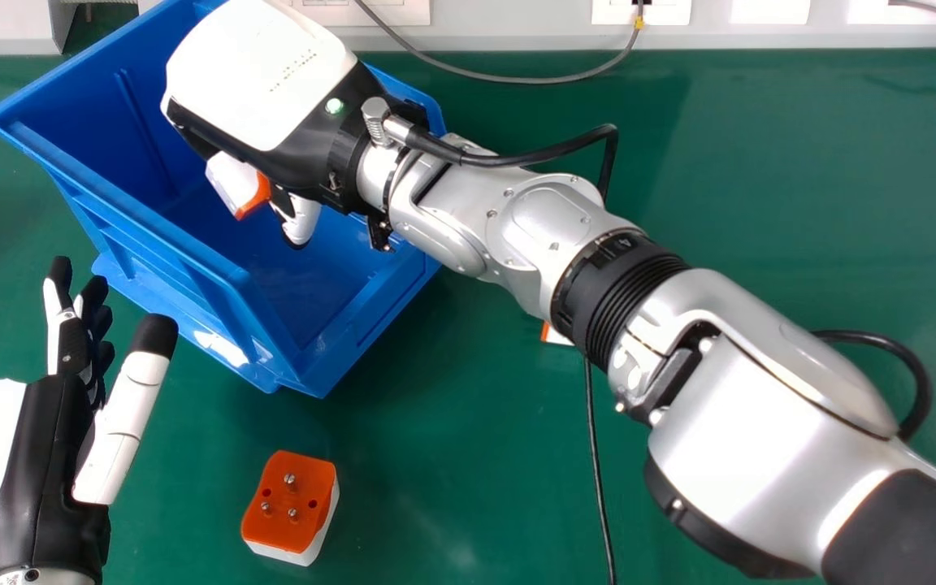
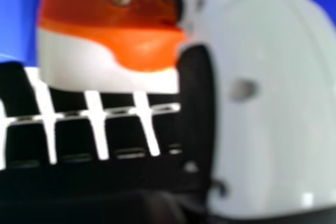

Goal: Pick all objects and put in blue box

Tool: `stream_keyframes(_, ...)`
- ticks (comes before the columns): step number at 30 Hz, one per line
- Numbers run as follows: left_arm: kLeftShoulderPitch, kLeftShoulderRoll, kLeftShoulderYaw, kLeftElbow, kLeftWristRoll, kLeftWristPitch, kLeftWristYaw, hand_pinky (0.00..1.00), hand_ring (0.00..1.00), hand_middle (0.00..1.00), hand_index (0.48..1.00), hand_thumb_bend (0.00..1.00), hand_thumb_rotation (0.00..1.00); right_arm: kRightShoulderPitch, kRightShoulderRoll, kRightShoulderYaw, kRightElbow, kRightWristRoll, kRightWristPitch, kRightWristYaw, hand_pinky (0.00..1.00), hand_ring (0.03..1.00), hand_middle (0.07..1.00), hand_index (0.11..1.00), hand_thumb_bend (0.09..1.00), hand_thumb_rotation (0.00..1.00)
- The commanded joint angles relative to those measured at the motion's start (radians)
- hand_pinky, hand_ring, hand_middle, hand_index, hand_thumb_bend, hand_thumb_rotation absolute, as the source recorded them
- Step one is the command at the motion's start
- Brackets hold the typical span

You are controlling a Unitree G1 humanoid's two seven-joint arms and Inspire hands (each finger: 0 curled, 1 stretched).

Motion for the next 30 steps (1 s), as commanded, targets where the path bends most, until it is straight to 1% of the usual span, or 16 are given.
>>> stream_keyframes(1, 0.0, -0.002, 0.002, -0.013, -0.015, -0.016, -0.003, 1.0, 1.0, 1.0, 1.0, 0.84, 0.87, -0.017, -0.001, 0.008, -0.009, 0.013, 0.008, -0.036, 0.41, 0.426, 0.495, 0.48, 0.503, 0.0)
stream_keyframes(3, 0.002, -0.004, 0.003, -0.015, -0.016, -0.015, -0.002, 1.0, 1.0, 1.0, 1.0, 0.84, 0.87, -0.008, -0.002, 0.014, -0.008, 0.011, 0.007, -0.042, 0.41, 0.431, 0.496, 0.47, 0.503, 0.0)
stream_keyframes(4, 0.004, -0.005, 0.001, -0.021, -0.013, -0.012, 0.0, 1.0, 1.0, 1.0, 1.0, 0.84, 0.87, -0.002, -0.003, 0.018, -0.008, 0.011, 0.006, -0.045, 0.41, 0.431, 0.496, 0.47, 0.503, 0.0)
stream_keyframes(6, 0.007, -0.007, -0.004, -0.033, 0.001, -0.008, 0.007, 1.0, 1.0, 1.0, 1.0, 0.84, 0.87, 0.011, -0.006, 0.022, -0.008, 0.013, 0.001, -0.05, 0.41, 0.437, 0.496, 0.461, 0.503, 0.0)
stream_keyframes(7, 0.008, -0.008, -0.005, -0.034, 0.007, -0.01, 0.009, 1.0, 1.0, 1.0, 1.0, 0.84, 0.87, 0.018, -0.007, 0.022, -0.008, 0.016, -0.002, -0.048, 0.41, 0.437, 0.496, 0.461, 0.503, 0.0)
stream_keyframes(10, 0.008, -0.007, -0.002, -0.027, 0.012, -0.014, 0.01, 1.0, 1.0, 1.0, 1.0, 0.84, 0.87, 0.033, -0.008, 0.016, -0.008, 0.031, -0.01, -0.03, 0.41, 0.438, 0.495, 0.461, 0.504, 0.0)
stream_keyframes(12, 0.008, -0.007, -0.003, -0.028, 0.02, -0.012, 0.014, 1.0, 1.0, 1.0, 1.0, 0.85, 0.87, 0.041, -0.008, 0.012, -0.009, 0.037, -0.011, -0.023, 0.41, 0.438, 0.493, 0.462, 0.504, 0.0)
stream_keyframes(14, 0.008, -0.01, -0.005, -0.03, 0.024, -0.012, 0.016, 1.0, 1.0, 1.0, 1.0, 0.85, 0.87, 0.046, -0.007, 0.008, -0.009, 0.044, -0.011, -0.016, 0.41, 0.442, 0.491, 0.457, 0.504, 0.0)
stream_keyframes(17, 0.01, -0.012, -0.007, -0.038, 0.03, -0.005, 0.017, 1.0, 1.0, 1.0, 1.0, 0.85, 0.87, 0.049, -0.005, 0.007, -0.01, 0.058, -0.009, -0.005, 0.41, 0.448, 0.489, 0.452, 0.504, 0.0)
stream_keyframes(19, 0.014, -0.014, -0.009, -0.051, 0.032, 0.002, 0.017, 1.0, 1.0, 1.0, 1.0, 0.85, 0.87, 0.049, -0.004, 0.008, -0.011, 0.066, -0.005, 0.003, 0.41, 0.455, 0.486, 0.447, 0.504, 0.0)
stream_keyframes(20, 0.014, -0.014, -0.009, -0.05, 0.031, 0.001, 0.017, 1.0, 1.0, 1.0, 1.0, 0.85, 0.87, 0.048, -0.003, 0.009, -0.011, 0.068, -0.001, 0.011, 0.41, 0.455, 0.486, 0.447, 0.504, 0.0)
stream_keyframes(22, 0.013, -0.013, -0.01, -0.043, 0.041, -0.006, 0.021, 1.0, 1.0, 1.0, 1.0, 0.85, 0.87, 0.049, 0.001, 0.013, -0.012, 0.066, 0.016, 0.016, 0.41, 0.461, 0.485, 0.441, 0.504, 0.0)
stream_keyframes(24, 0.012, -0.012, -0.01, -0.04, 0.048, -0.011, 0.024, 1.0, 1.0, 1.0, 1.0, 0.85, 0.87, 0.053, 0.001, 0.014, -0.015, 0.064, 0.028, 0.011, 0.41, 0.468, 0.484, 0.435, 0.503, 0.0)
stream_keyframes(27, 0.009, -0.013, -0.01, -0.038, 0.044, -0.01, 0.024, 1.0, 1.0, 1.0, 1.0, 0.85, 0.87, 0.061, 0.004, 0.022, -0.013, 0.056, 0.049, -0.003, 0.41, 0.475, 0.488, 0.434, 0.503, 0.0)
stream_keyframes(30, 0.009, -0.015, -0.011, -0.044, 0.041, -0.003, 0.022, 1.0, 1.0, 1.0, 1.0, 0.84, 0.87, 0.063, -0.005, 0.048, -0.013, 0.032, 0.054, -0.027, 0.4, 0.481, 0.5, 0.443, 0.502, 0.0)
